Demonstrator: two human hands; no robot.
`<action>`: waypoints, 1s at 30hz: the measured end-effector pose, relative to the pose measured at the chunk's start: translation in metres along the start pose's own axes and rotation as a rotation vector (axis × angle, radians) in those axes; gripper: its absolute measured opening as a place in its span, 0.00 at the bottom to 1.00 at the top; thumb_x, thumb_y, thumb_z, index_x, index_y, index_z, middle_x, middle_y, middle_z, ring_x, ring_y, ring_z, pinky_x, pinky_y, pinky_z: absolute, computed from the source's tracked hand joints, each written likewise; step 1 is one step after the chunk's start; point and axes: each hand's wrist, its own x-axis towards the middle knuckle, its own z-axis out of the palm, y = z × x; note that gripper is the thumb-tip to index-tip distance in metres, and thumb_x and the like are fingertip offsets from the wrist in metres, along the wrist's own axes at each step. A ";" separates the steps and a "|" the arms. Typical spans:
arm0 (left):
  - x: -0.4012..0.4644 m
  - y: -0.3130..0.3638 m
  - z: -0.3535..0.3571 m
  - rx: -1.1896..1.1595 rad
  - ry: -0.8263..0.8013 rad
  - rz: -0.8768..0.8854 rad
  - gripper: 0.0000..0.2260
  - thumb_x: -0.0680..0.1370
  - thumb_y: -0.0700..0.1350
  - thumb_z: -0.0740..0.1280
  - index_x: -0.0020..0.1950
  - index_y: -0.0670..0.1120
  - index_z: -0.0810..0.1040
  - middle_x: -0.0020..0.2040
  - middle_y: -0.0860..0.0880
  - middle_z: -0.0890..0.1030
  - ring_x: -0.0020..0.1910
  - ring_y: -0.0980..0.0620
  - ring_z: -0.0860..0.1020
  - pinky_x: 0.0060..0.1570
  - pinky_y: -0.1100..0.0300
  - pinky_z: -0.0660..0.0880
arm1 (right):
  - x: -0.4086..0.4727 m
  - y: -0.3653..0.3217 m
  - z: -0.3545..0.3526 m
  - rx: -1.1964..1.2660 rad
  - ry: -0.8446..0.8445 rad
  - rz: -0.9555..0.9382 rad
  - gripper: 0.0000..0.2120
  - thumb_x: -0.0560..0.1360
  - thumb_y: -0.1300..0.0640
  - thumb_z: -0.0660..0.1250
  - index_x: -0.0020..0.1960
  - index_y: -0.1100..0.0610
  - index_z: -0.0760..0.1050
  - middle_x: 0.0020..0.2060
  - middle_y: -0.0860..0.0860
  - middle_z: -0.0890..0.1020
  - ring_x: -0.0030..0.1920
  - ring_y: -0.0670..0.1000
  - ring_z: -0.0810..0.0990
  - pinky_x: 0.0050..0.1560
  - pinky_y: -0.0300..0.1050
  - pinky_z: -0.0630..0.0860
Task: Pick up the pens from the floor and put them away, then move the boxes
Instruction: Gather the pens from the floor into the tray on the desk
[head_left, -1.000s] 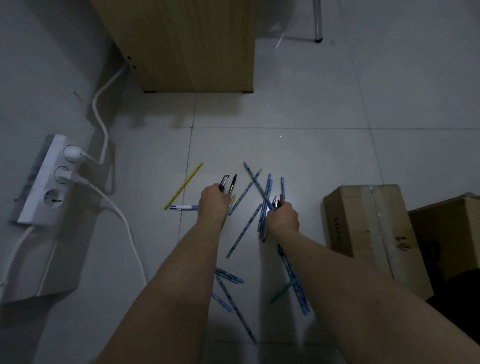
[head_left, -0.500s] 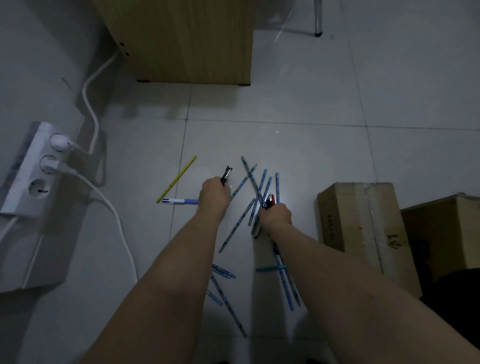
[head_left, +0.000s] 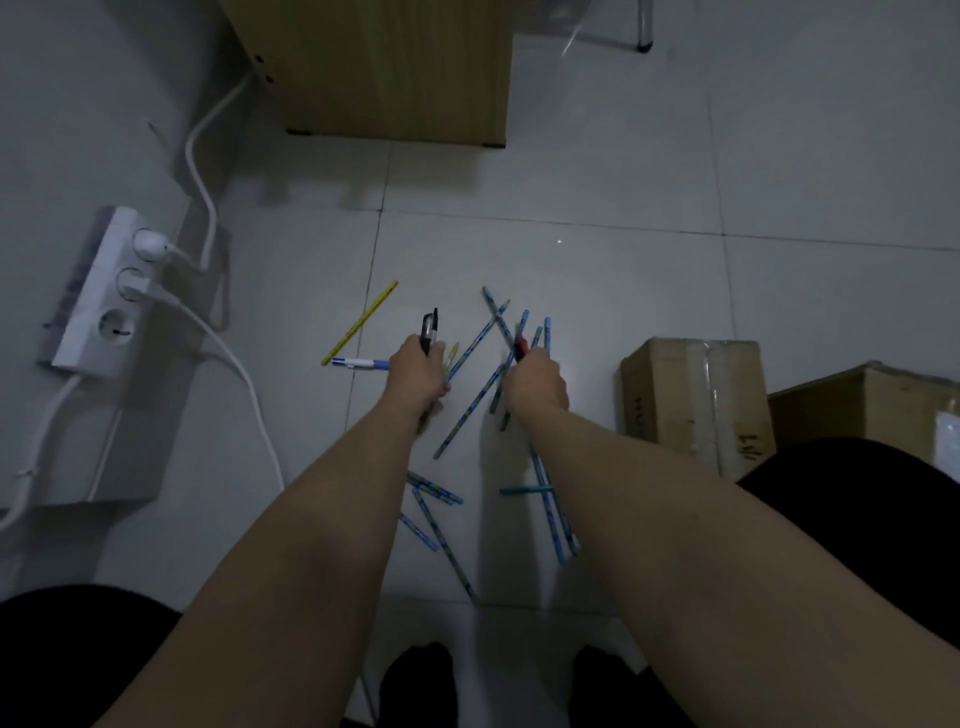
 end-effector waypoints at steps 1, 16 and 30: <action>0.001 -0.003 -0.003 0.007 0.003 -0.016 0.13 0.84 0.47 0.58 0.59 0.39 0.72 0.52 0.40 0.78 0.45 0.43 0.80 0.31 0.60 0.73 | -0.001 -0.004 0.002 -0.041 -0.035 -0.044 0.14 0.82 0.60 0.56 0.65 0.60 0.70 0.58 0.58 0.77 0.56 0.60 0.78 0.47 0.49 0.72; 0.044 -0.041 -0.043 0.822 0.071 0.162 0.06 0.79 0.35 0.64 0.55 0.39 0.77 0.53 0.40 0.77 0.47 0.40 0.79 0.43 0.50 0.75 | 0.009 -0.022 0.038 -0.196 -0.118 -0.237 0.12 0.82 0.57 0.58 0.63 0.57 0.73 0.54 0.56 0.79 0.47 0.56 0.78 0.40 0.45 0.70; 0.024 -0.019 -0.059 0.723 -0.037 0.183 0.18 0.79 0.59 0.62 0.48 0.44 0.75 0.43 0.44 0.78 0.40 0.44 0.78 0.38 0.54 0.76 | 0.000 -0.014 0.022 -0.120 -0.118 -0.101 0.15 0.81 0.55 0.60 0.66 0.59 0.71 0.57 0.59 0.77 0.51 0.59 0.79 0.43 0.48 0.74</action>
